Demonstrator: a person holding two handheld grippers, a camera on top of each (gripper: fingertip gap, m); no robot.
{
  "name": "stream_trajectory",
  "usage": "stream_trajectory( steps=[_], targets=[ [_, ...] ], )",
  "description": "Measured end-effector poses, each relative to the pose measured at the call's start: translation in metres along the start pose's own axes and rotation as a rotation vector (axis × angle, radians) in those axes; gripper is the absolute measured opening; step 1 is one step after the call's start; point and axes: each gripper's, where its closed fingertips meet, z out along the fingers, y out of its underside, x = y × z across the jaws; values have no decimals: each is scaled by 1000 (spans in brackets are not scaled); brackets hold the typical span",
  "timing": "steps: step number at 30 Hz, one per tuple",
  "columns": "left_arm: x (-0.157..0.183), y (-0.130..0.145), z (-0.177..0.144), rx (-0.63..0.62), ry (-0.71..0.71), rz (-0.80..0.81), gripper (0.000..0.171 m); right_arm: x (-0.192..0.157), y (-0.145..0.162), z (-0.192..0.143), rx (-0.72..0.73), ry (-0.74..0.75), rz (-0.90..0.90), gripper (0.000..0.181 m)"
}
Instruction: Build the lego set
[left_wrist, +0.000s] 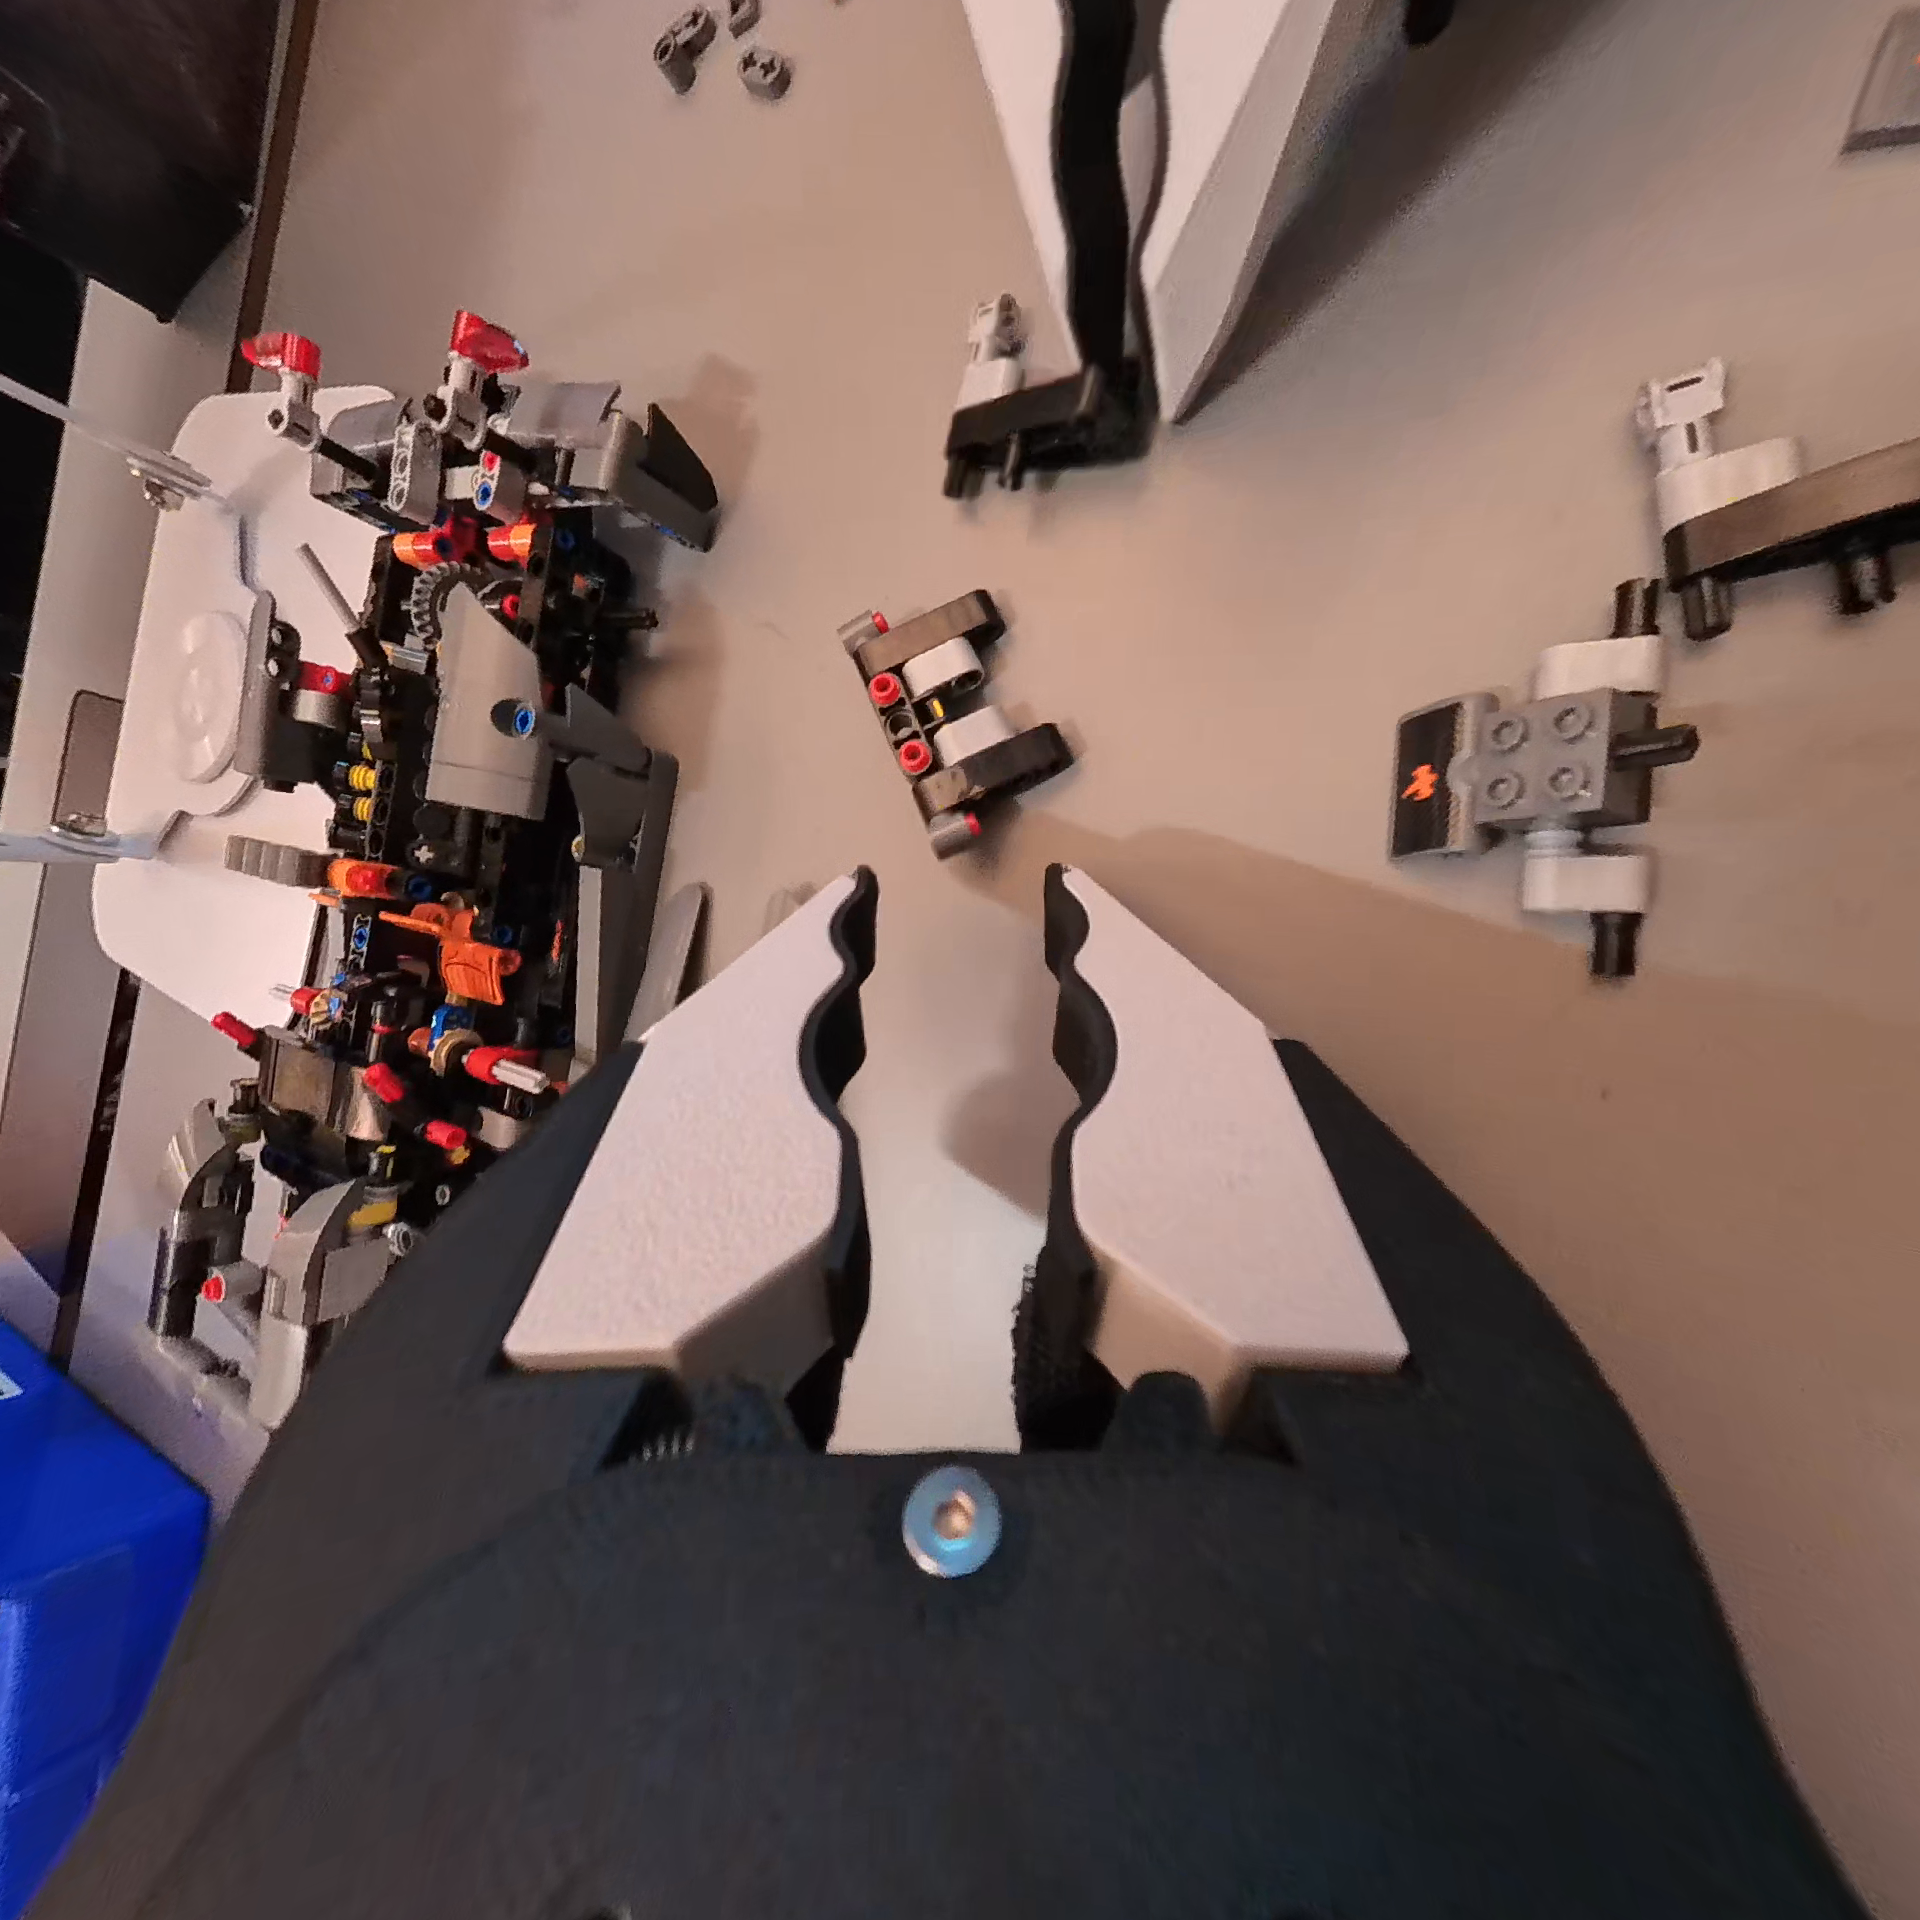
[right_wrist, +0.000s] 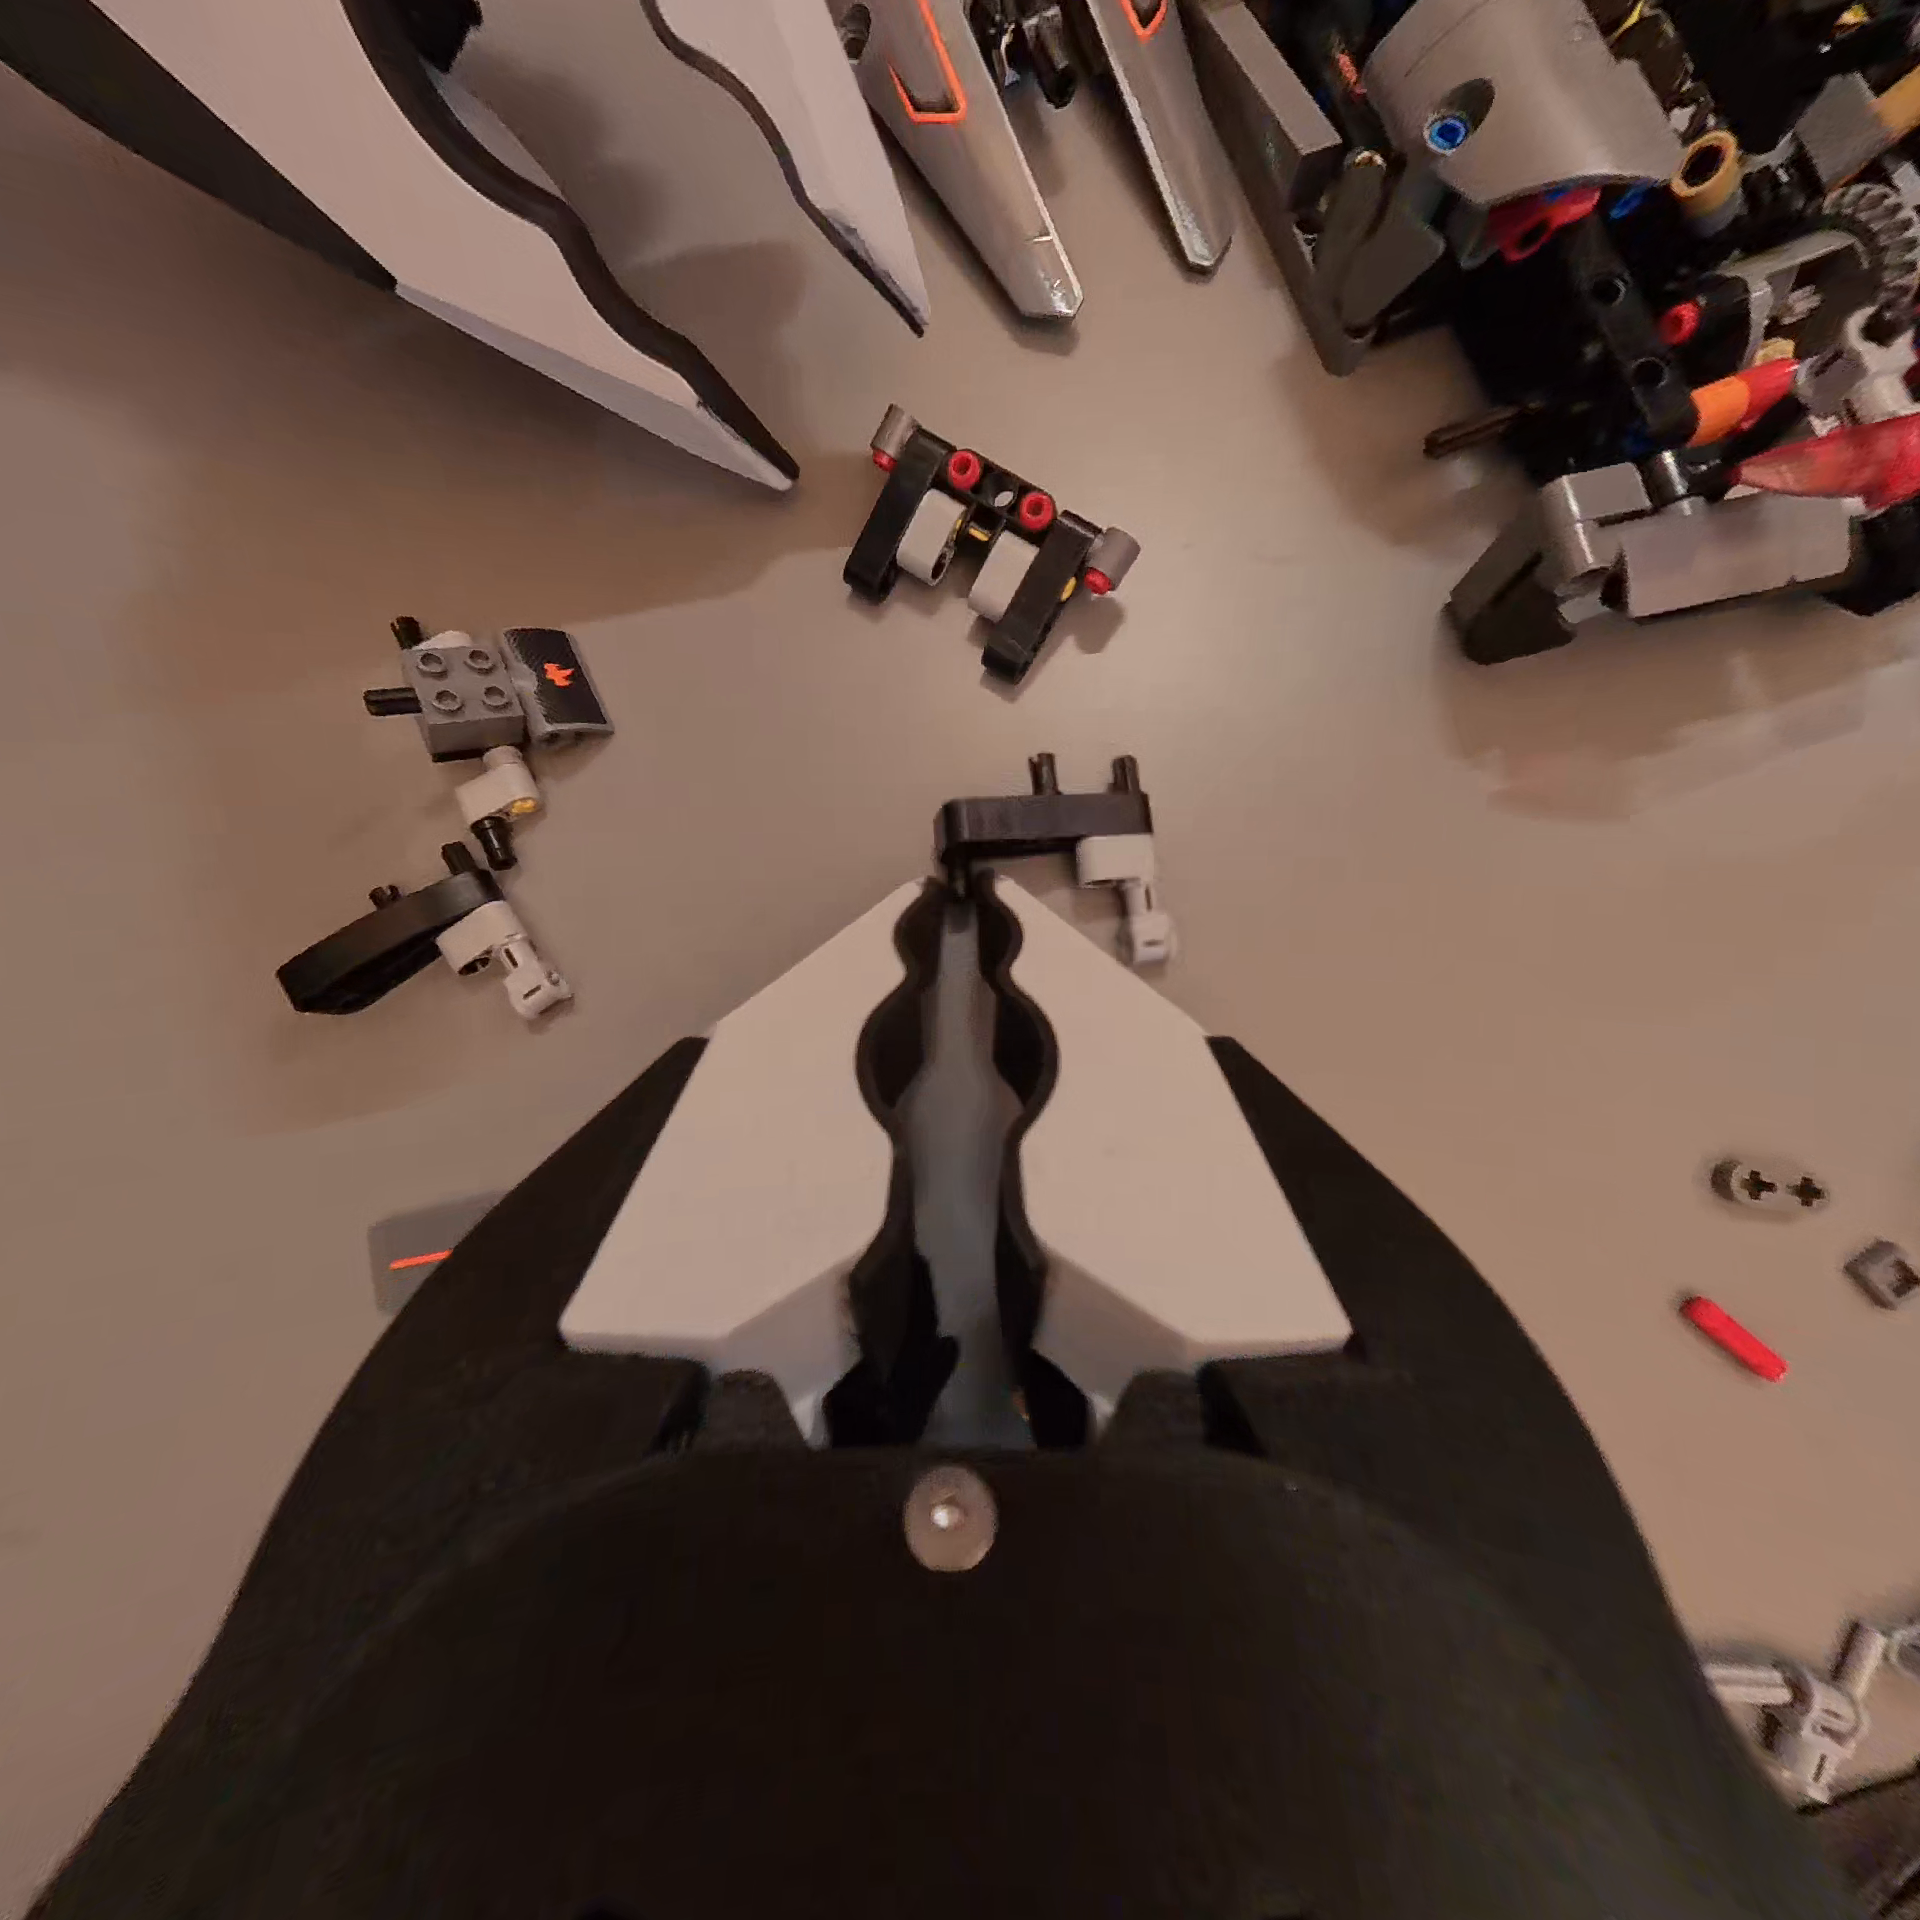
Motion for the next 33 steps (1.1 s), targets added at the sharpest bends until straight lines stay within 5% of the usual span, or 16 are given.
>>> stream_trajectory(
  steps=[8, 14, 19, 29, 33],
  targets=[
    [-3, -23, 5, 39, 29, -72, 41, 3, -5, -11, 54, -20, 40, 15],
    [-7, -23, 26, -42, 30, -120, 46, 1, -5, -3, 35, -33, 82, 24],
    [-6, -25, 34, -57, 22, -148, 22, 1, -11, 6, 36, -1, 136, 22],
    [1, -21, 27, -54, 66, -89, 22, -10, 2, -1, -31, -52, 40, 9],
    [1, -15, 23, -59, 68, -75, 22, -4, -8, -16, 51, -53, 68, 14]
  ],
)
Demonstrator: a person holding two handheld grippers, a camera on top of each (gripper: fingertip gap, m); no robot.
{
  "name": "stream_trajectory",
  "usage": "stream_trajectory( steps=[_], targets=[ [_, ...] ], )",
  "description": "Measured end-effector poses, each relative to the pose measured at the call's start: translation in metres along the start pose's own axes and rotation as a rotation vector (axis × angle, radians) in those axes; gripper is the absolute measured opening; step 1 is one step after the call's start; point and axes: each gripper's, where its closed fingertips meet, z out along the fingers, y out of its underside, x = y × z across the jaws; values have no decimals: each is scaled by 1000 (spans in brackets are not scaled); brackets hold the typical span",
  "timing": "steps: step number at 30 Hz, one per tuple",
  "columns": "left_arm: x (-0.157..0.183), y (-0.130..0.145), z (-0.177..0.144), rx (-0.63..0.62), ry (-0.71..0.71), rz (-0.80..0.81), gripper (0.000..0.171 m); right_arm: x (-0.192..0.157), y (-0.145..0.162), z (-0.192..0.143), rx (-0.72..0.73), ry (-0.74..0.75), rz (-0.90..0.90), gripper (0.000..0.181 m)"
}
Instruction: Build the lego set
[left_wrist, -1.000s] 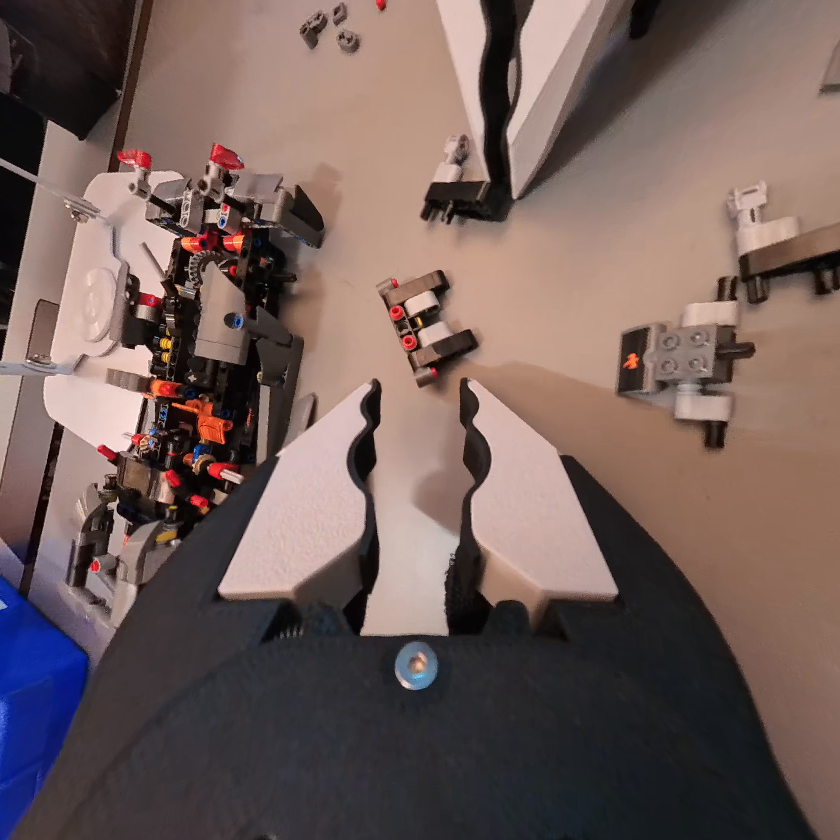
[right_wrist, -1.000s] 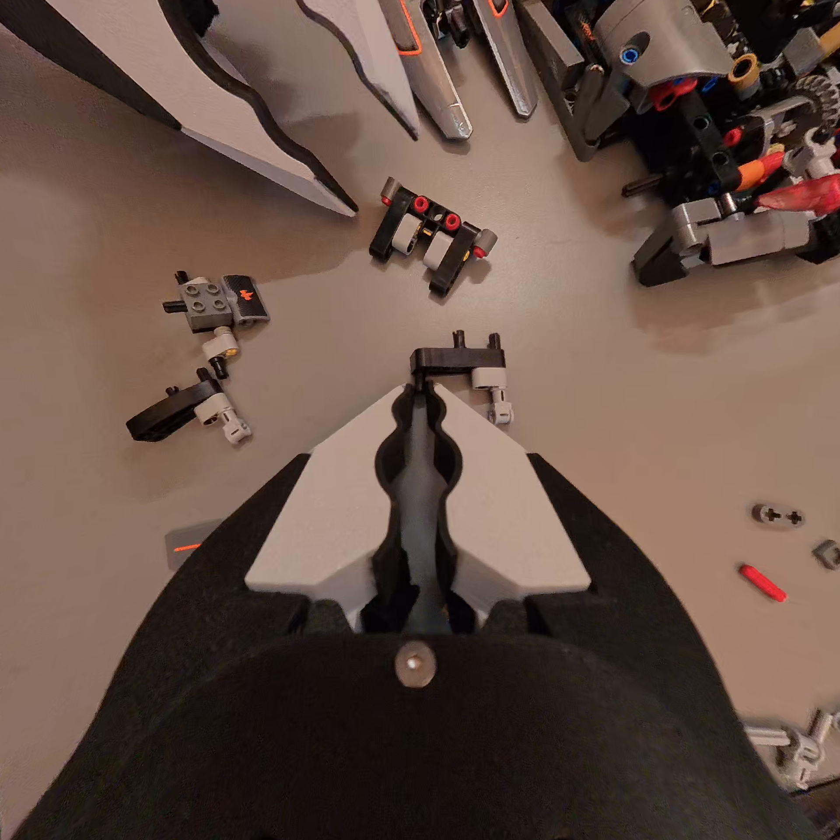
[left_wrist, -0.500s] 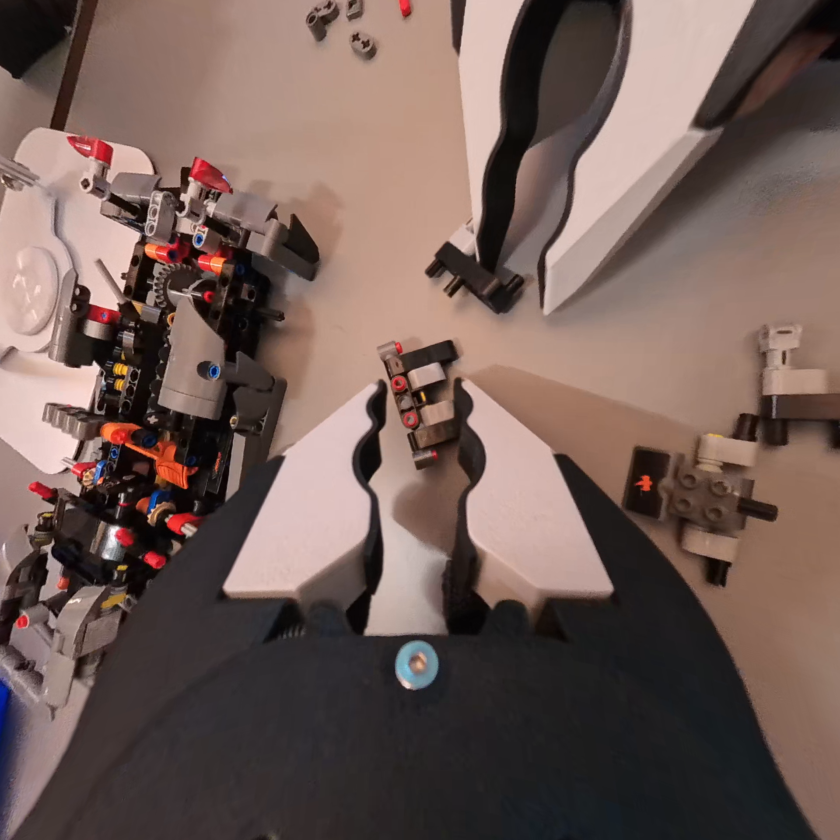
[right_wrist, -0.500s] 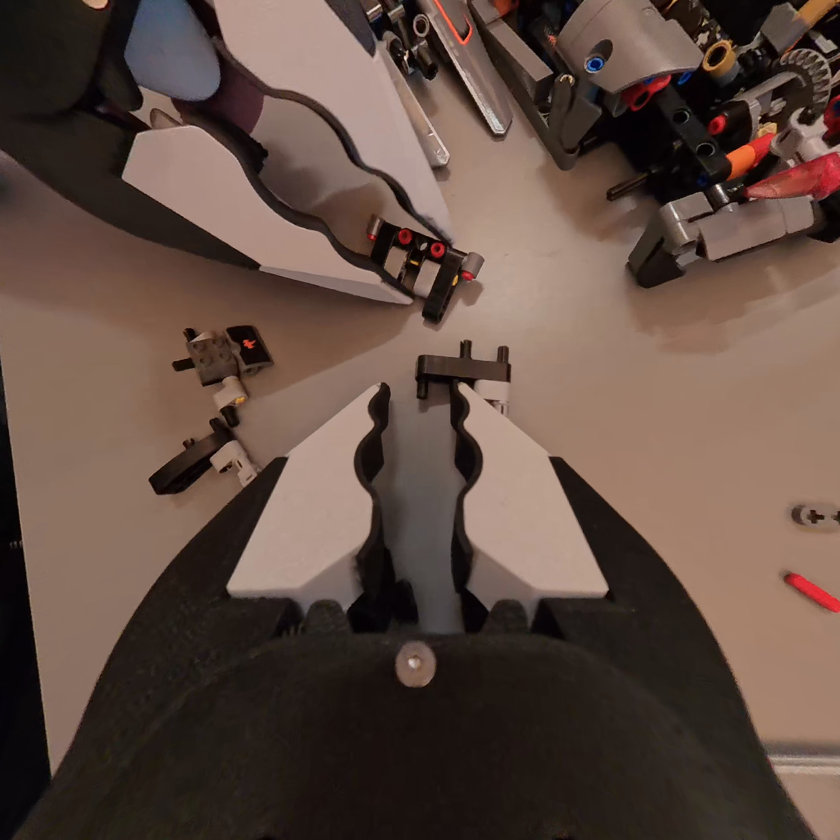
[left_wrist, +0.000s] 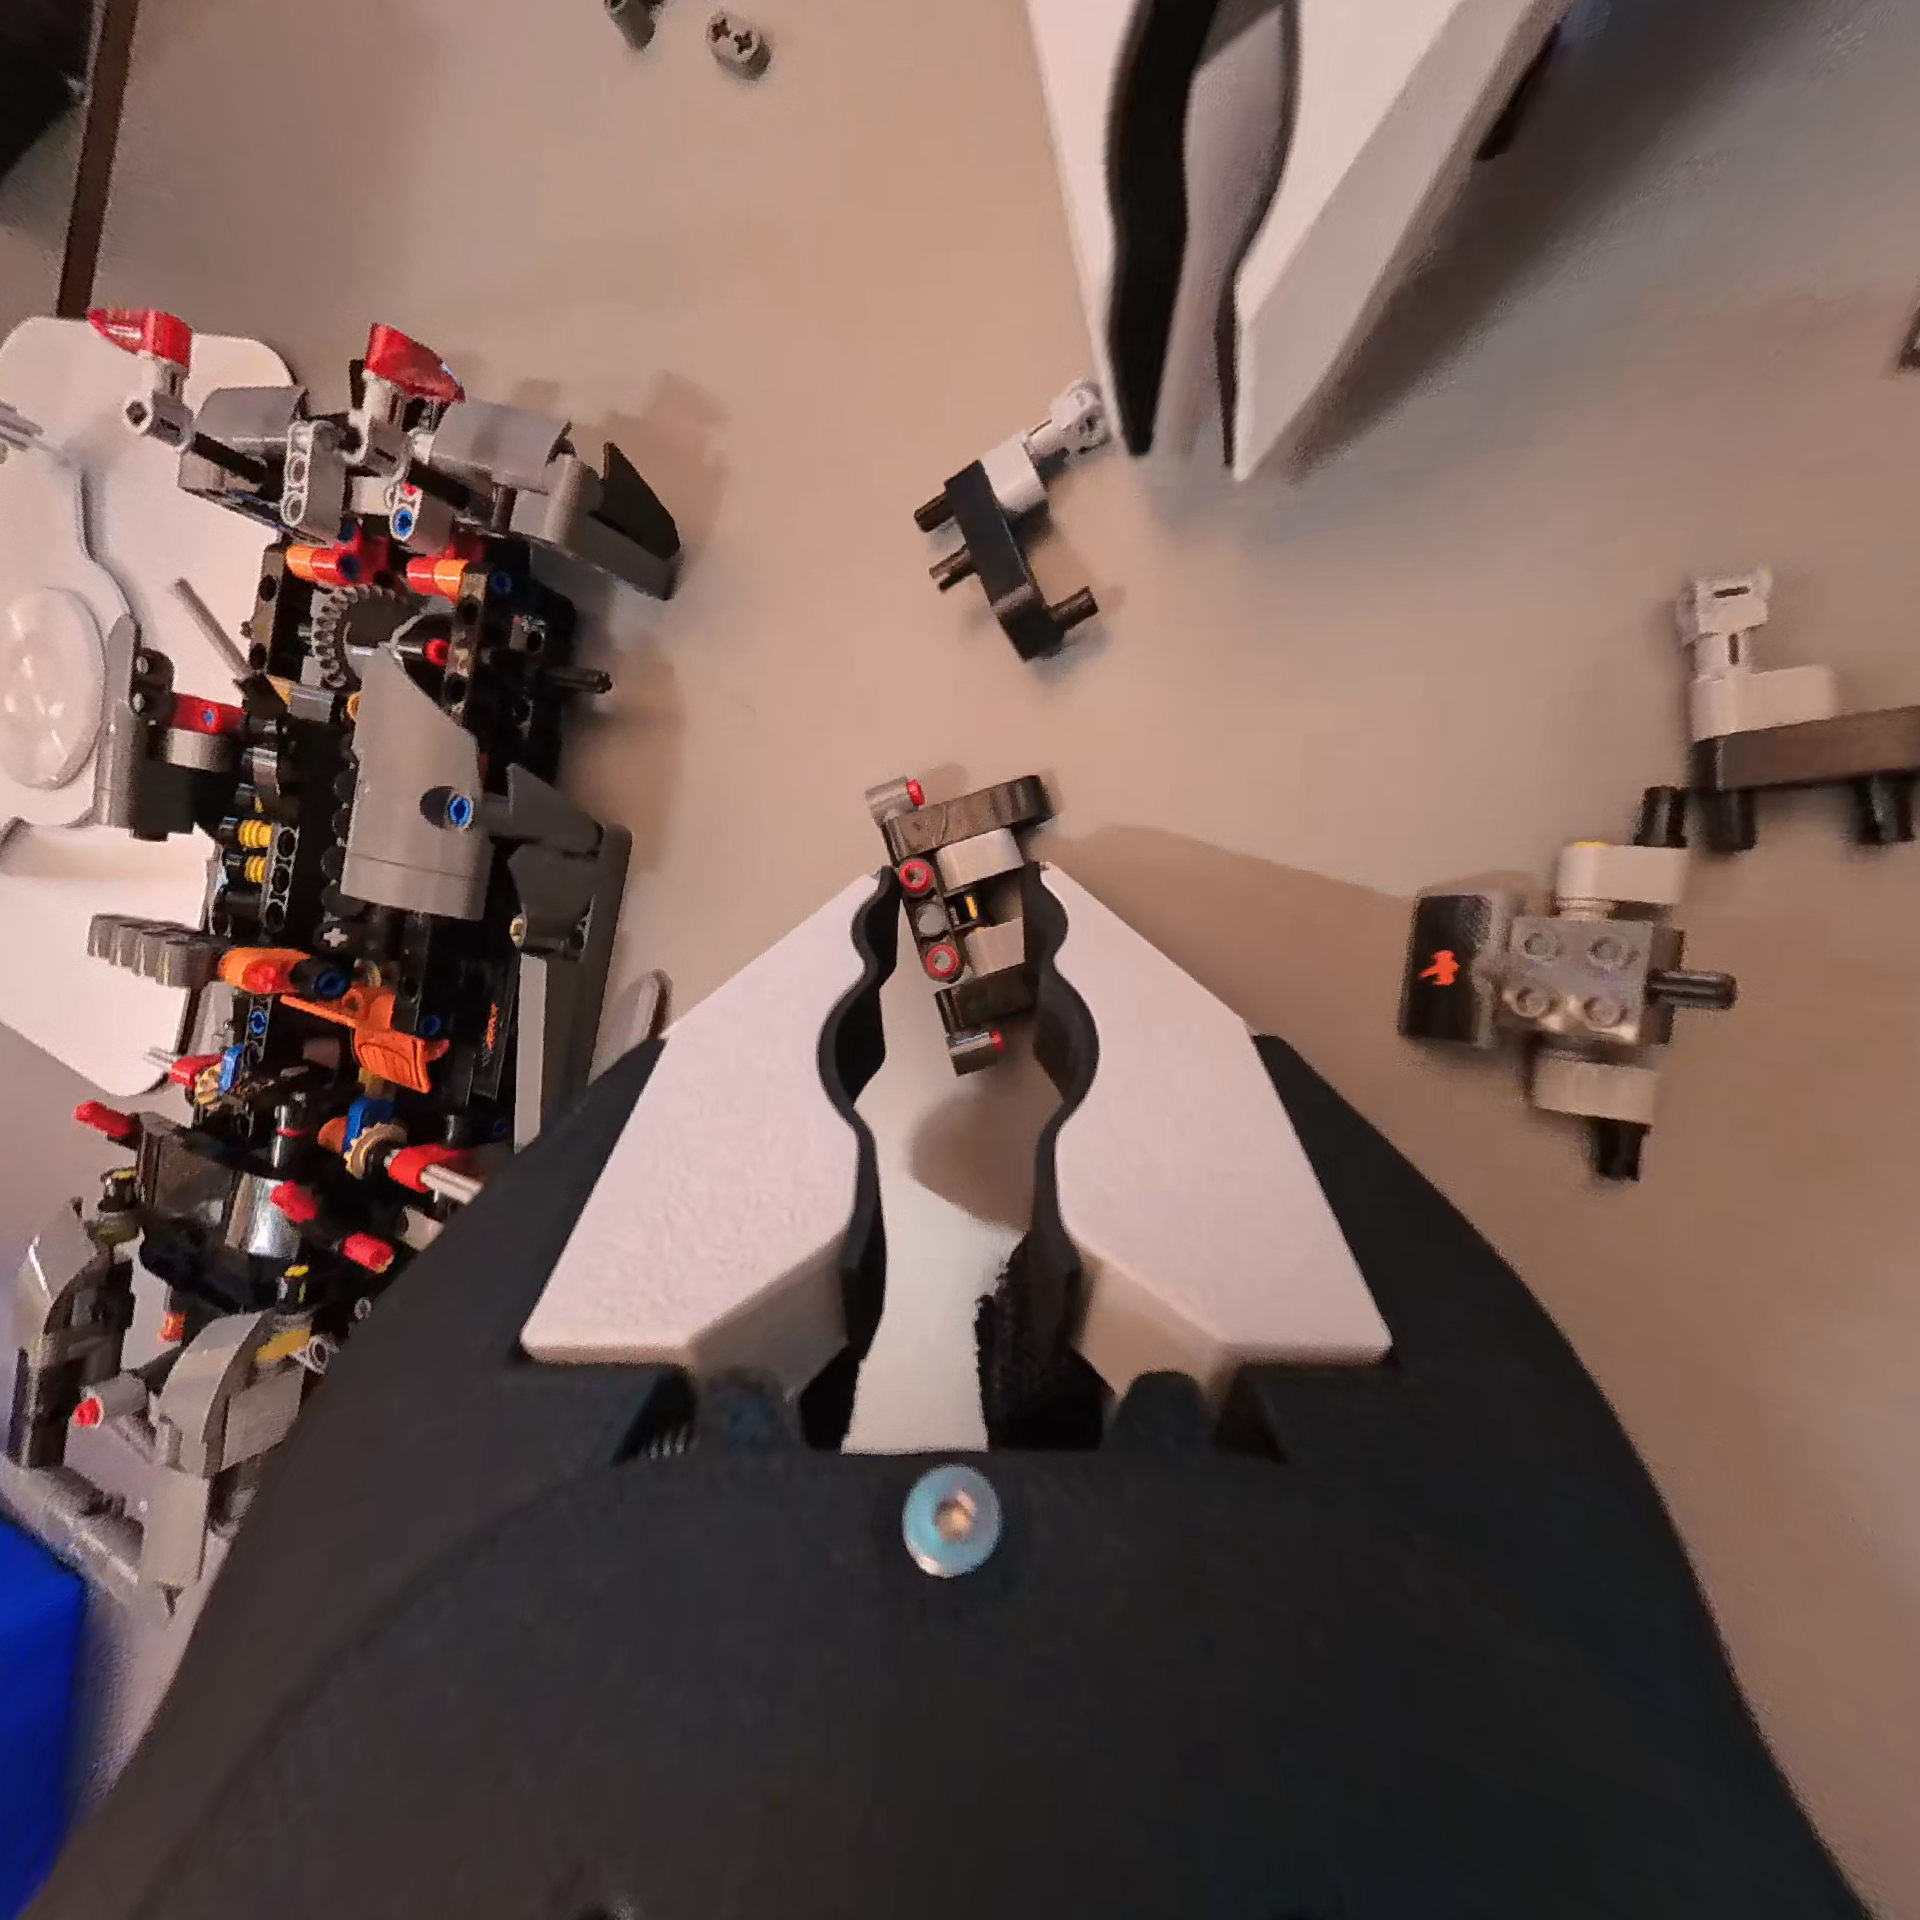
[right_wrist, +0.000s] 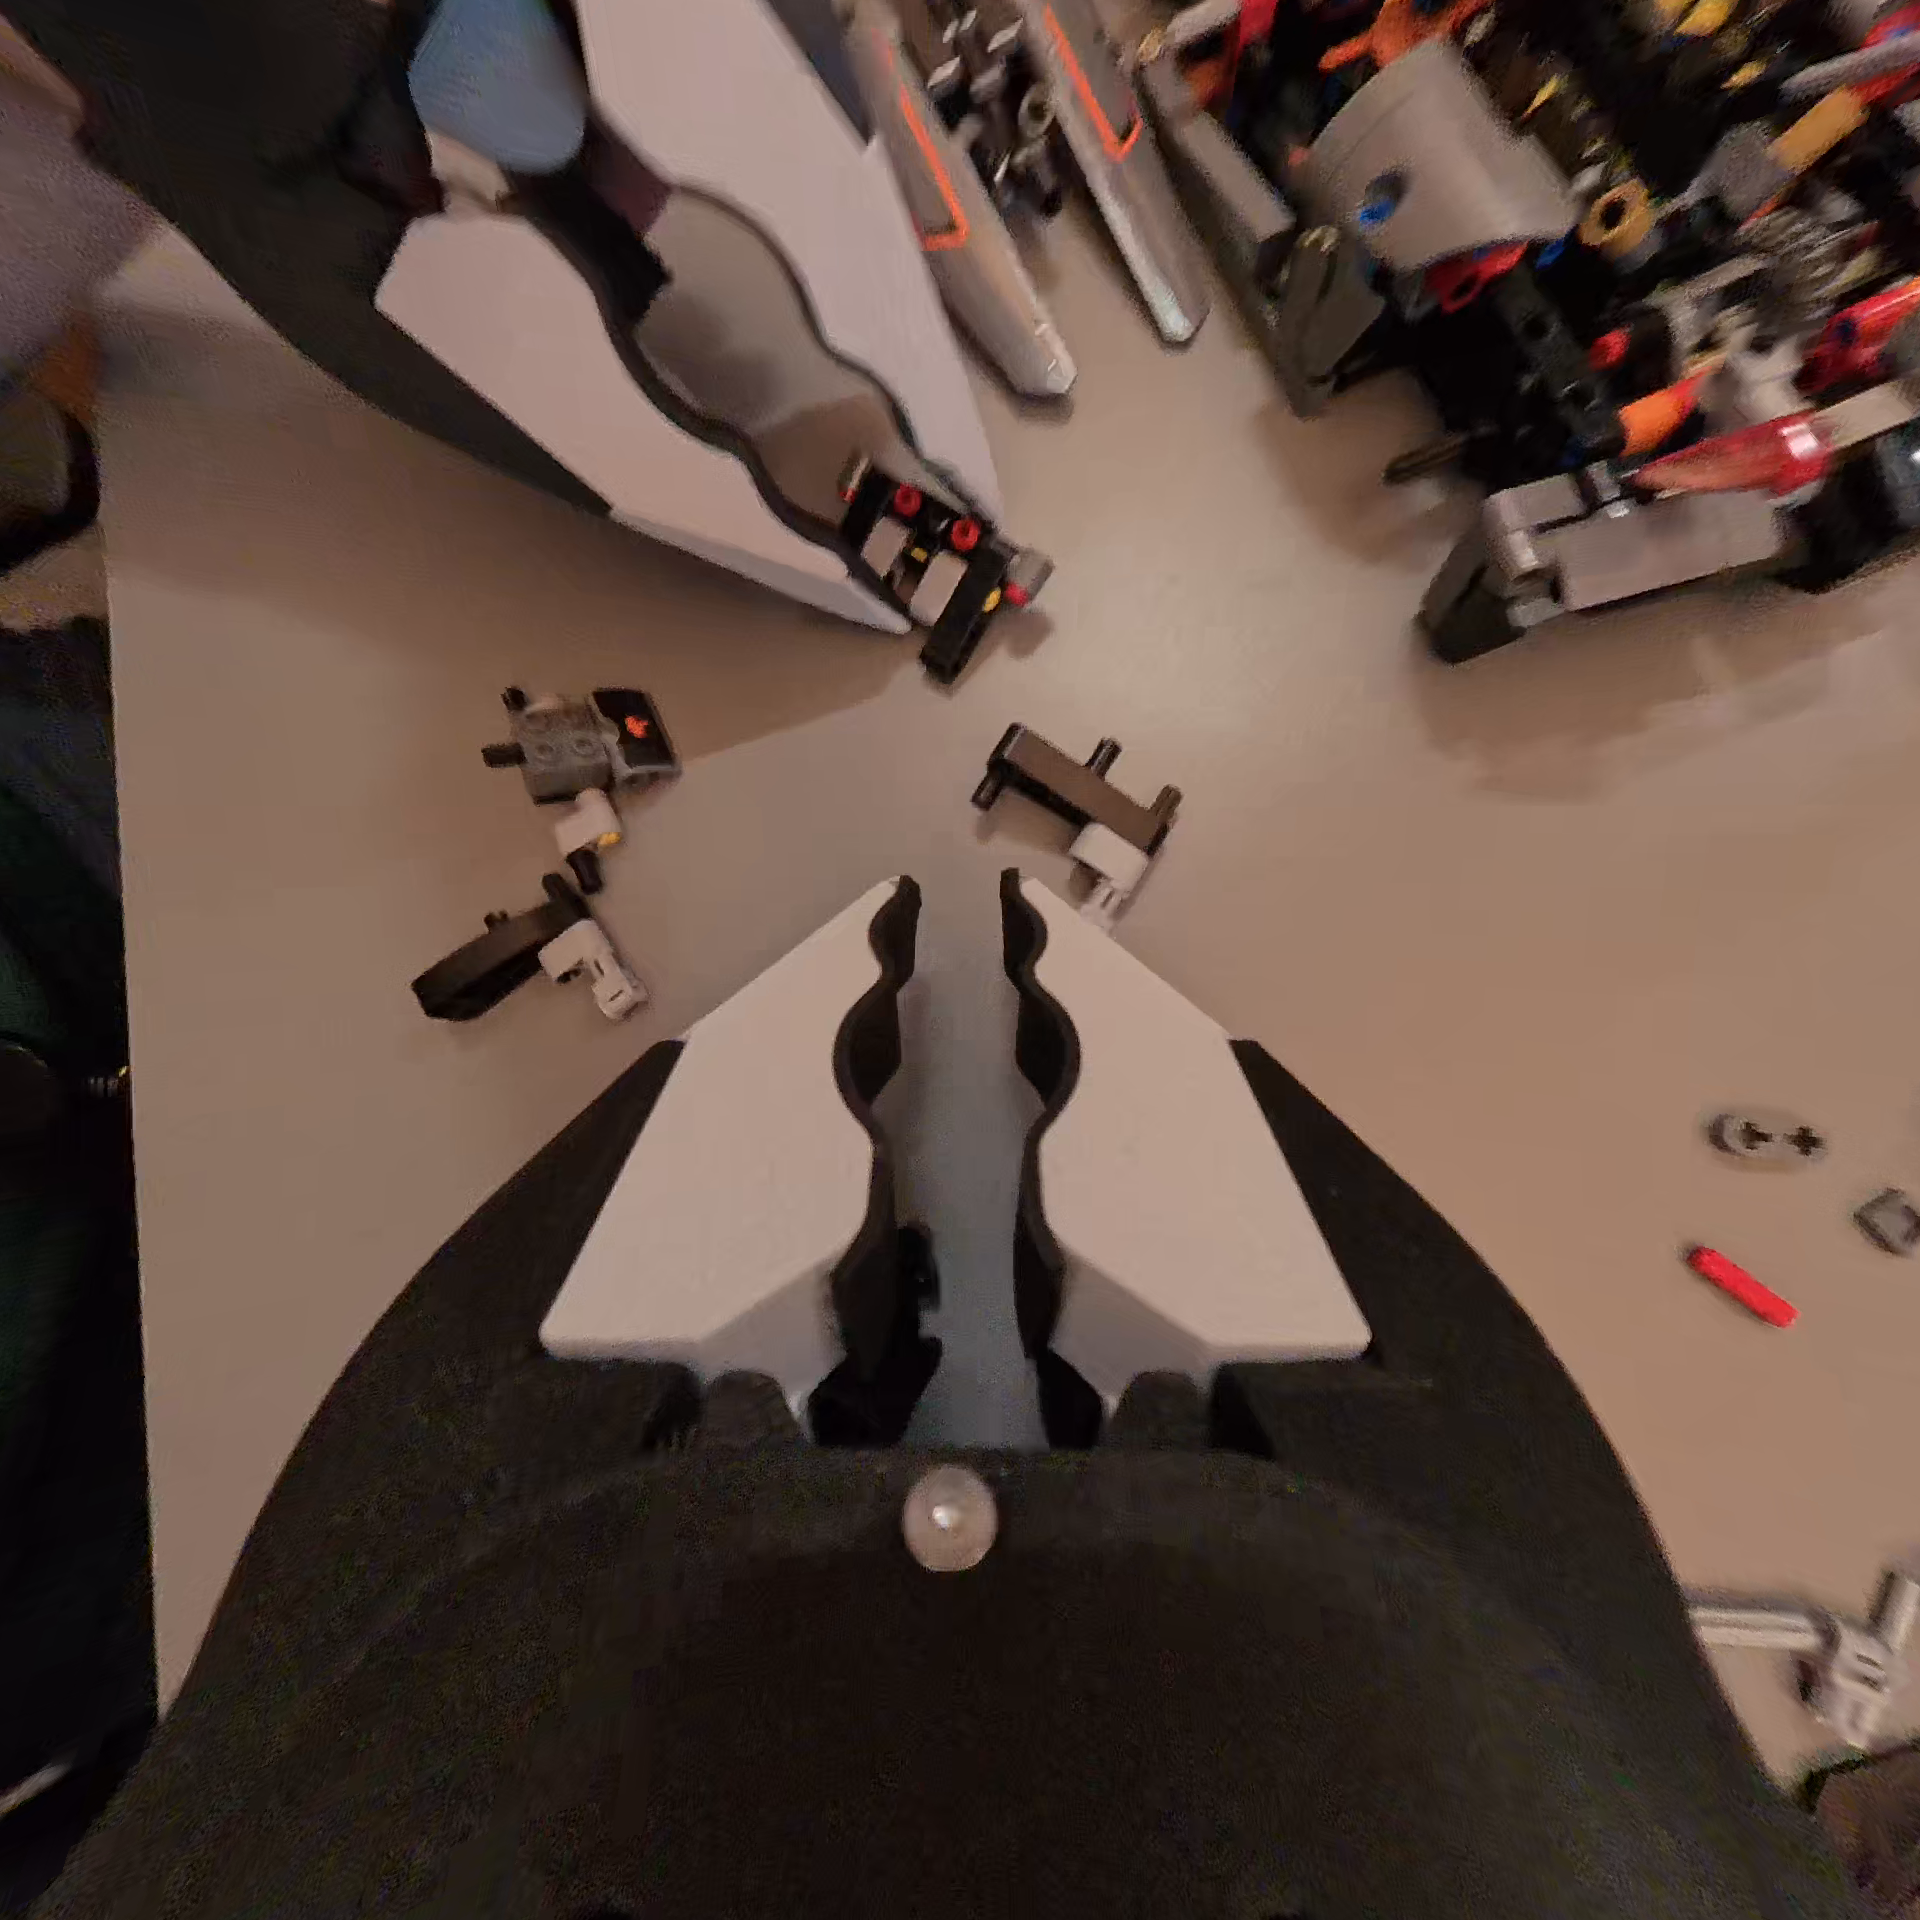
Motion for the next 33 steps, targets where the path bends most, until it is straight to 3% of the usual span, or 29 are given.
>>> stream_trajectory(
  steps=[7, 11, 13, 21, 24, 29, 33],
  targets=[
    [-1, 2, -2, 20, -10, 17, 23, 14, 0, -7, 6, 81, -6, 23],
    [-9, 4, -13, 37, -48, -1, 28, -19, -15, -29, 65, 6, -78, 23],
    [-11, 5, -24, 63, -58, -17, 29, -42, -8, -34, 32, -63, -94, 28],
    [2, 19, -49, 63, -60, -47, 29, -83, 24, -13, -67, -81, -169, 35],
    [9, 19, -53, 81, -57, -61, 28, -82, 32, 3, -123, -43, -212, 32],
    [20, 14, -59, 103, -54, -72, 27, -76, 32, 13, -126, -24, -237, 6],
    [27, 11, -62, 113, -53, -80, 27, -77, 30, 14, -102, -39, -239, 5]
  ],
)
